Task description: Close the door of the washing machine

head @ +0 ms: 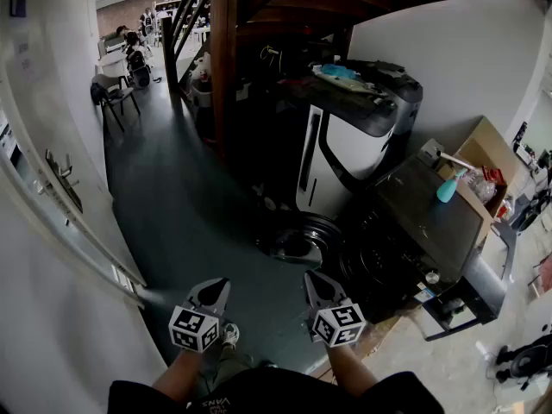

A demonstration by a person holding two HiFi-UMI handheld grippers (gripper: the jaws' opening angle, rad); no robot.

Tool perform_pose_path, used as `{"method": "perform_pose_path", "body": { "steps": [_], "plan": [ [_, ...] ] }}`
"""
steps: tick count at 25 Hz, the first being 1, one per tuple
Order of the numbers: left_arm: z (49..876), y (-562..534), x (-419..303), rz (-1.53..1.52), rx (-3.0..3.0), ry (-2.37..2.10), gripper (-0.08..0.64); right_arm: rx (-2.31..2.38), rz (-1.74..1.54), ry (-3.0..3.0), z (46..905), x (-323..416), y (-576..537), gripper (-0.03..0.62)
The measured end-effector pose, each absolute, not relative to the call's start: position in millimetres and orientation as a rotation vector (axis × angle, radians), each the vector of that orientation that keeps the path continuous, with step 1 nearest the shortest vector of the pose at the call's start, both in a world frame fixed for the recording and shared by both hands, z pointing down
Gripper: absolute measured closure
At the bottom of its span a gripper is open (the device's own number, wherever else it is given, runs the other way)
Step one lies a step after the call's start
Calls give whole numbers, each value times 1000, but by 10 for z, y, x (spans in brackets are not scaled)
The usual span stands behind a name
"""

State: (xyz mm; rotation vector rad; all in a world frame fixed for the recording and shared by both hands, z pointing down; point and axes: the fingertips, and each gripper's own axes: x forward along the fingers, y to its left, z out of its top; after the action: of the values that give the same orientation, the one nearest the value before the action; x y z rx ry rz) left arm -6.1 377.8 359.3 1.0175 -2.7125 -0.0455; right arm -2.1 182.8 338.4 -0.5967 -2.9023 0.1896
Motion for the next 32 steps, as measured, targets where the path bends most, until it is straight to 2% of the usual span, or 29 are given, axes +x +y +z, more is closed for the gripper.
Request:
{"method": "perform_pose_path", "body": {
  "steps": [8,10,14,16,19,24,32],
  "plan": [
    [3593,3733,-331,-44,1053,-2711,551,-664,248,-2945,3322,-220,1890,592],
    [3580,3704,-418,-46,1078,-2707,546,-650,256,-2948,3339,-288,1887,547],
    [3615,3578,-672,-88,1171,-2670,470,-560,276,-2961,3417,-469,1782,459],
    [3694,3492,-837,-115,1226,-2618,402,-493,291,-2963,3472,-567,1734,415],
    [3812,3389,-1139,-136,1296,-2534,353,-389,294,-2952,3556,-750,1694,383],
    [3880,3364,-1730,-101,1445,-2421,328,-216,290,-2938,3635,-1109,1744,365],
    [4047,3179,-2370,-6,1687,-2221,327,152,364,-2948,3716,-1349,1681,367]
  ]
}}
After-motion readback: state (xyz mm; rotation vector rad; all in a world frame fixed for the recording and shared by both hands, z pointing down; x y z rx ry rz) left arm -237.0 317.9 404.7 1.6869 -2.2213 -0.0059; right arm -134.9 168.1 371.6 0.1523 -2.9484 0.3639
